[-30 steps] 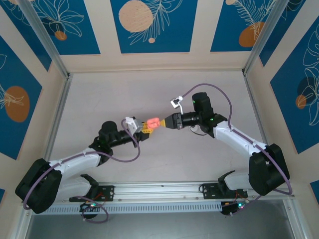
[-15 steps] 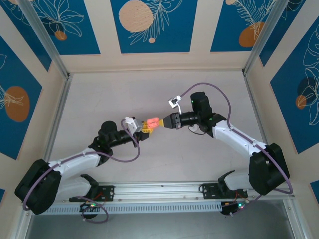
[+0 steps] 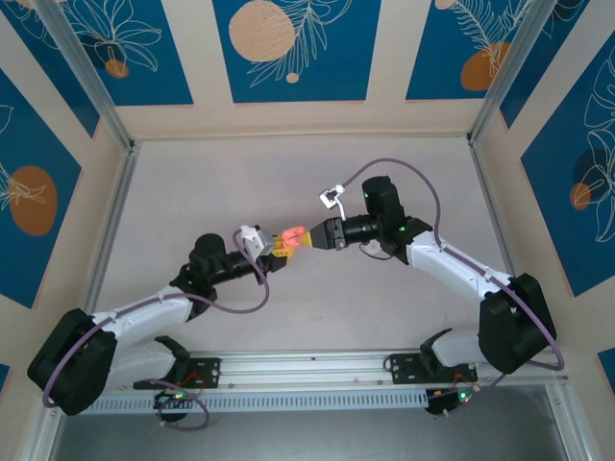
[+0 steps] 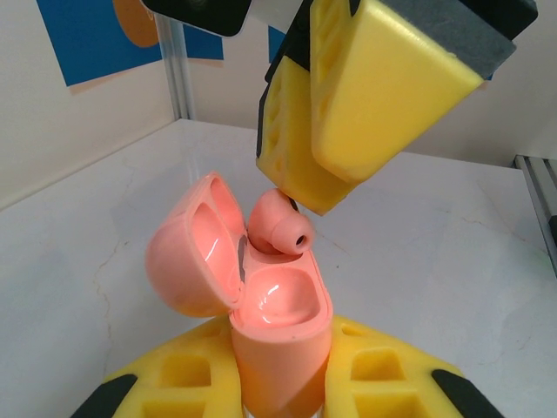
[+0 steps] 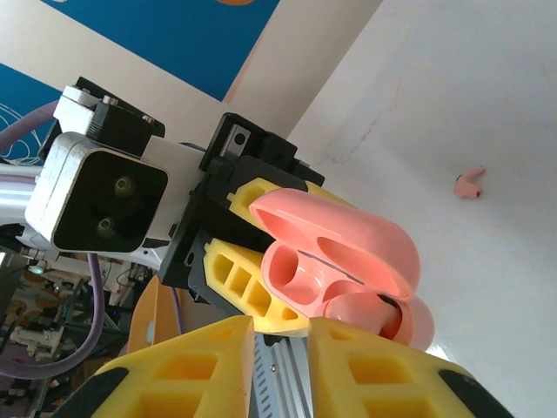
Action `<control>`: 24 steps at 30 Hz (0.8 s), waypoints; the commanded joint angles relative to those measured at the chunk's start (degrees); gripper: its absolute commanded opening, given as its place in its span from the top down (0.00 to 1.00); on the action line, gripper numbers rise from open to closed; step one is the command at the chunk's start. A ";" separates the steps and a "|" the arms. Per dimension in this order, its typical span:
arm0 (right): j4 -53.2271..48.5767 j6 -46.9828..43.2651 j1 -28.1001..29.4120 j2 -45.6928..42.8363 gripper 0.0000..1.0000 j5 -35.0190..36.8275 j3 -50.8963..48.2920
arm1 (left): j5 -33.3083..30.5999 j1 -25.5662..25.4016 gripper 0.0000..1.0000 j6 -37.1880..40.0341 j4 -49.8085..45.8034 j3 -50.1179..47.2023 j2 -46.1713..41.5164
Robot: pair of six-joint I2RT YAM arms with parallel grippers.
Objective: Insert wireless bluetooth earbuds into charging case
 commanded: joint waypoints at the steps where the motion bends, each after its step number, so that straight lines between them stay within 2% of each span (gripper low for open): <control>1: 0.39 -0.31 0.62 0.93 0.75 0.79 1.78 | 0.89 -0.35 0.89 0.88 1.04 0.48 -1.33; 12: -1.50 -1.33 1.66 0.81 0.69 2.52 2.88 | 1.05 -0.33 0.89 0.96 0.66 0.77 -1.66; 24: -9.25 -5.59 1.37 -2.35 0.68 5.05 5.85 | 1.42 -0.40 0.89 1.91 -0.69 1.25 -1.75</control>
